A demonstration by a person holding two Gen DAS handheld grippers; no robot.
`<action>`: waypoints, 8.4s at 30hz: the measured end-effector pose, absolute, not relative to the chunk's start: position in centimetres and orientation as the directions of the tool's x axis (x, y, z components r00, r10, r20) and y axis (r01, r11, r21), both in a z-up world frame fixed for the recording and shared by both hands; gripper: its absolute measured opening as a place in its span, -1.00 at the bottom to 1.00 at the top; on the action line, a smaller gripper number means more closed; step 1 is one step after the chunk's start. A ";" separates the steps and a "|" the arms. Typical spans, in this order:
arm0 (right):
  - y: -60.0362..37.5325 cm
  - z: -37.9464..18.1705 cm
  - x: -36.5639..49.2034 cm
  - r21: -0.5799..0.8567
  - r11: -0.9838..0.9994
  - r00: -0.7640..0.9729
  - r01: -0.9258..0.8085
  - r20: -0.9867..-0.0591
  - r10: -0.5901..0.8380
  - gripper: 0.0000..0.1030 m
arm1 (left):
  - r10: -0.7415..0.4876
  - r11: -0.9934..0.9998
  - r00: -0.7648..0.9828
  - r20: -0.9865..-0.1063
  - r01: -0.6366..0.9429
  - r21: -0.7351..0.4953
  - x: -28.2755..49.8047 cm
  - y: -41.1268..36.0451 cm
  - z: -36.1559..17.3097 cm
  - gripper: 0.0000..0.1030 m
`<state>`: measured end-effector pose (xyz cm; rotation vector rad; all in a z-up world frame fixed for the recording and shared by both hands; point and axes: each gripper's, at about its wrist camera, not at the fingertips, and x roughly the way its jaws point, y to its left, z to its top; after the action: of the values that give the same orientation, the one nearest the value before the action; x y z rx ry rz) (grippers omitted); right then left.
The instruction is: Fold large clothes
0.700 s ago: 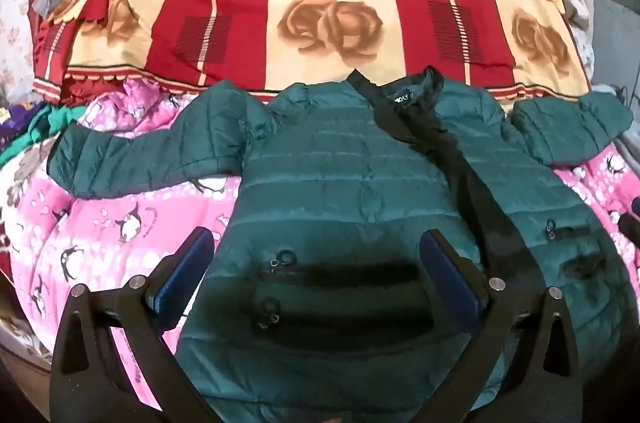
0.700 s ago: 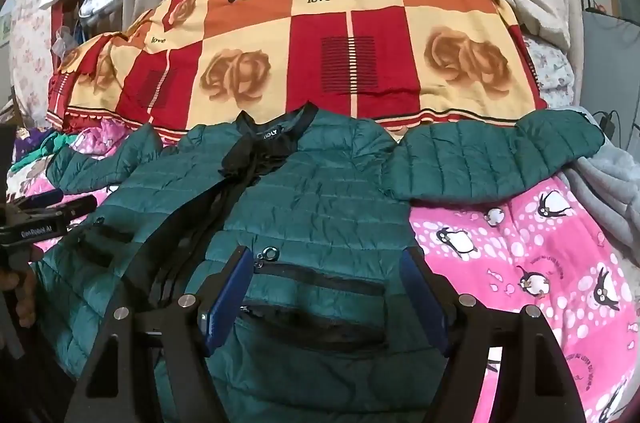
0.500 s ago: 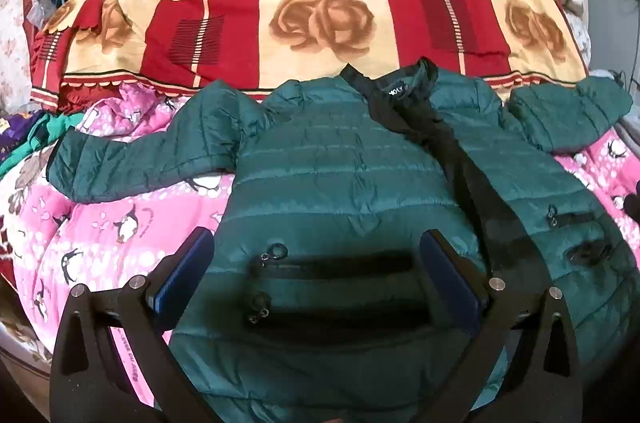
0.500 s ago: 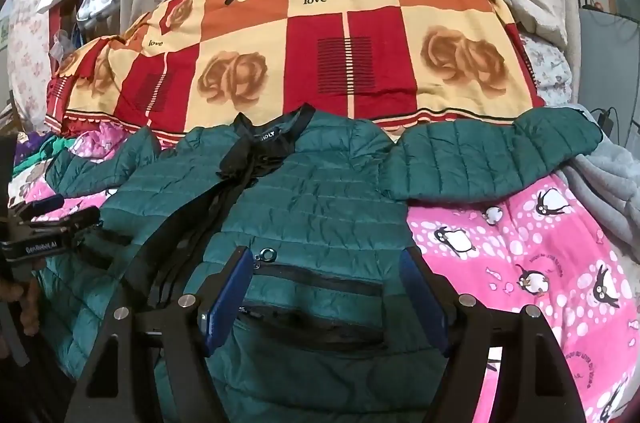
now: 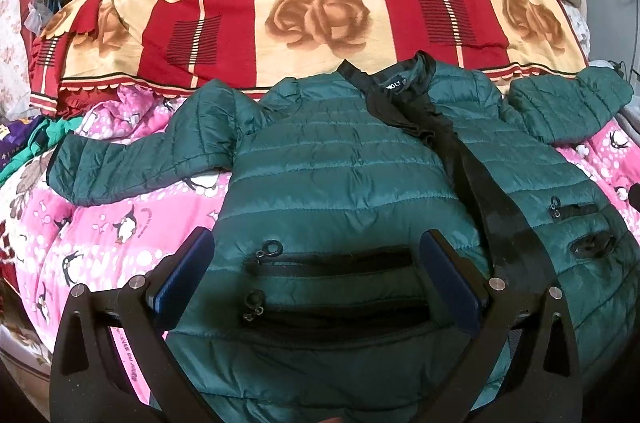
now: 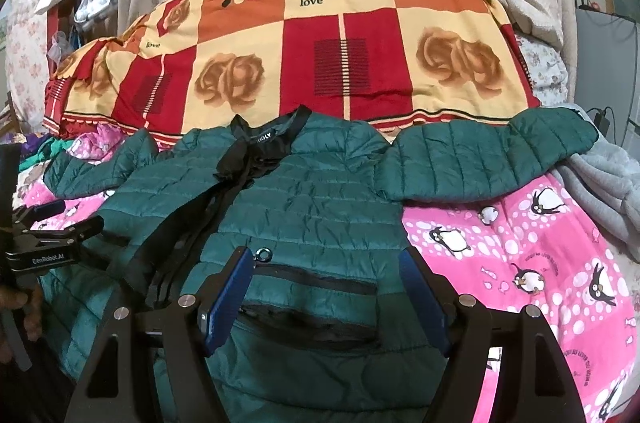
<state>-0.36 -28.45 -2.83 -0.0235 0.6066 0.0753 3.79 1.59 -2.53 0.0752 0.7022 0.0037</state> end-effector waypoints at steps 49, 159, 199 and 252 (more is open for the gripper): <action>-27.7 -3.4 -0.4 -0.019 0.996 0.782 -0.087 -0.621 0.057 0.42 | 0.020 0.994 0.763 -0.646 0.054 0.096 3.6 0.6 -3.7 0.99; -20.2 -11.5 15.0 -0.005 0.994 0.617 -0.107 -0.784 0.062 0.88 | 0.040 0.996 0.592 -0.805 -0.090 -0.017 17.0 4.5 -8.6 0.99; -20.3 -11.5 15.0 -0.006 0.994 0.613 -0.110 -0.788 0.063 0.90 | 0.050 0.997 0.581 -0.813 -0.071 0.010 17.0 4.2 -8.5 0.99; -22.5 -7.7 9.6 -0.099 0.963 0.617 -0.252 -0.783 0.081 0.98 | 0.099 0.905 0.674 -0.732 -0.366 -0.215 3.3 30.0 -2.7 0.99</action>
<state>9.62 -22.51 -7.69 -0.2078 0.8870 0.1934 3.32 29.96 -2.71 -0.3619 0.7915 0.2685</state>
